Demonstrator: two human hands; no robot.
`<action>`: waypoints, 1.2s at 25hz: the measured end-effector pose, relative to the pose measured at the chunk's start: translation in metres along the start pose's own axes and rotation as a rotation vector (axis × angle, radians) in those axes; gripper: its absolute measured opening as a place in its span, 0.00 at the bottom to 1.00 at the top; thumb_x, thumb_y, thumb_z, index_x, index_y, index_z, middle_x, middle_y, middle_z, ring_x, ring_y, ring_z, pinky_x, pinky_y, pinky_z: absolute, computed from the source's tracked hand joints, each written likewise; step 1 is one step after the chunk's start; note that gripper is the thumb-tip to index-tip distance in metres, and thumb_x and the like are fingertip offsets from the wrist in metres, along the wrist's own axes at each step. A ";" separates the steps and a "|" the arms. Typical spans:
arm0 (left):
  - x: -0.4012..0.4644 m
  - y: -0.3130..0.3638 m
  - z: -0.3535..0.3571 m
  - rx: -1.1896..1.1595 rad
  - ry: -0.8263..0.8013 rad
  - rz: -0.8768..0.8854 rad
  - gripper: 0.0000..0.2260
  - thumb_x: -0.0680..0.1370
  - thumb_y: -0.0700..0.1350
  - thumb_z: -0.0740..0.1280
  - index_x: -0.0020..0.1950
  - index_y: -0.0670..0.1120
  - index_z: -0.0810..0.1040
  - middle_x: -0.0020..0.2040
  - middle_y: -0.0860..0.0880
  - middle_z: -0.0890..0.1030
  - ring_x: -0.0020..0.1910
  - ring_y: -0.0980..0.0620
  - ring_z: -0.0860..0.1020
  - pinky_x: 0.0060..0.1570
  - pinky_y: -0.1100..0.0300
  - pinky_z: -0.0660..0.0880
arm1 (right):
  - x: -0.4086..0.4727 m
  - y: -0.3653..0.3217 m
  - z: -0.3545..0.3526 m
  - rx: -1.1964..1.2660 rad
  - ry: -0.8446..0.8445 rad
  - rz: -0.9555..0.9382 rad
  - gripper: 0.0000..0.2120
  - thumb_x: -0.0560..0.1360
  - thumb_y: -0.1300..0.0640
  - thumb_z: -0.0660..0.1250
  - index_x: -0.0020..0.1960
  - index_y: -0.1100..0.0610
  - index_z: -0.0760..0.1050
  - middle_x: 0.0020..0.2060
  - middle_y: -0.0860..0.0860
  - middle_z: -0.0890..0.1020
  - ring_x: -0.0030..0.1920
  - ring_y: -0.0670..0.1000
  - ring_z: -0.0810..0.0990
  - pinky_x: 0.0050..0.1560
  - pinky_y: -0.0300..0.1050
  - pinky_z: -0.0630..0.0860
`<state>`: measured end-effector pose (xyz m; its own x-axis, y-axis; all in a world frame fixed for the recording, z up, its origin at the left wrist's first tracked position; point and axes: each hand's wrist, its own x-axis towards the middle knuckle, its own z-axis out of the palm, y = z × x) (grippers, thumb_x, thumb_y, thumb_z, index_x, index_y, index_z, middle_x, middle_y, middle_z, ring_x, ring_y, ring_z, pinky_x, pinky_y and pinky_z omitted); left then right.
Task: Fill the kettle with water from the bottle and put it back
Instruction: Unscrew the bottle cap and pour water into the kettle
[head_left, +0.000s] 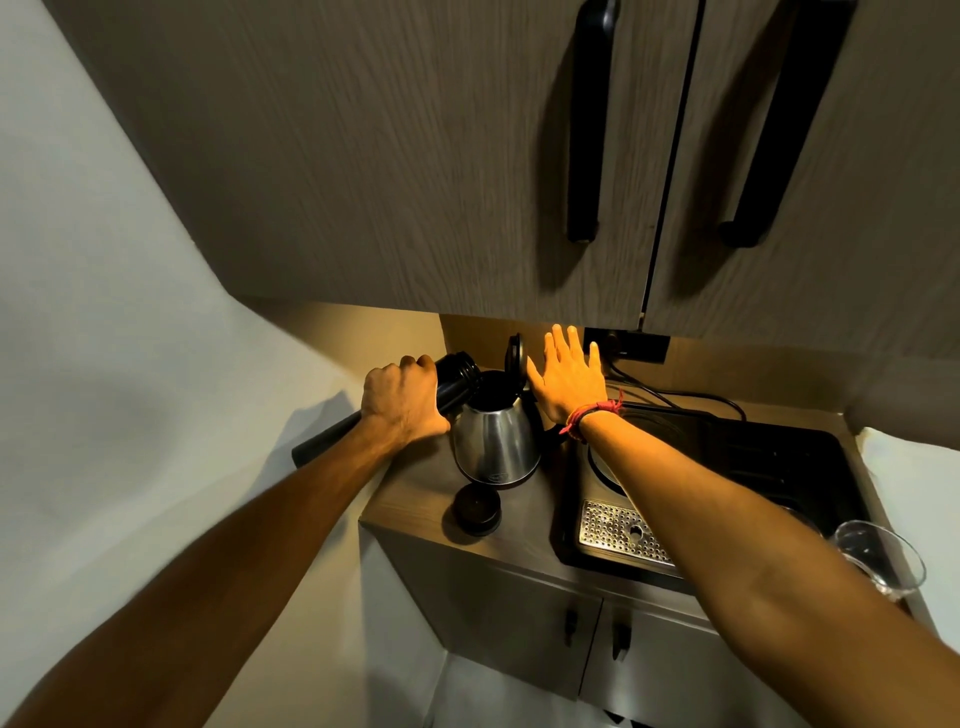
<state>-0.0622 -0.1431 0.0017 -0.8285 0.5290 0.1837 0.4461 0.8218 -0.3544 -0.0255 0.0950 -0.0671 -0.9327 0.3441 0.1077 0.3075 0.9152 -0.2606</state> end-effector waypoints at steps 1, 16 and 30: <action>0.000 0.000 -0.001 0.000 -0.001 -0.002 0.27 0.67 0.63 0.71 0.54 0.44 0.73 0.40 0.48 0.73 0.34 0.49 0.74 0.36 0.59 0.73 | 0.000 0.000 0.000 0.006 0.002 0.000 0.37 0.78 0.36 0.39 0.79 0.58 0.49 0.80 0.55 0.50 0.80 0.56 0.45 0.78 0.61 0.45; -0.001 0.000 0.005 -0.132 0.004 -0.046 0.30 0.67 0.65 0.71 0.57 0.45 0.73 0.44 0.47 0.77 0.38 0.48 0.77 0.36 0.58 0.72 | -0.002 -0.003 -0.005 0.025 -0.050 -0.001 0.34 0.80 0.39 0.41 0.79 0.59 0.48 0.80 0.55 0.48 0.80 0.57 0.45 0.78 0.60 0.46; -0.035 0.001 0.099 -1.286 0.154 -0.616 0.38 0.60 0.49 0.84 0.67 0.48 0.75 0.61 0.44 0.82 0.60 0.41 0.80 0.60 0.45 0.78 | 0.002 -0.036 -0.009 0.392 -0.161 -0.107 0.24 0.83 0.48 0.48 0.75 0.57 0.60 0.76 0.59 0.62 0.74 0.65 0.62 0.72 0.63 0.61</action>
<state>-0.0667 -0.1820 -0.0958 -0.9917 -0.0268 0.1258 0.0959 0.4978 0.8620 -0.0373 0.0646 -0.0489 -0.9825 0.1862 0.0112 0.1417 0.7840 -0.6044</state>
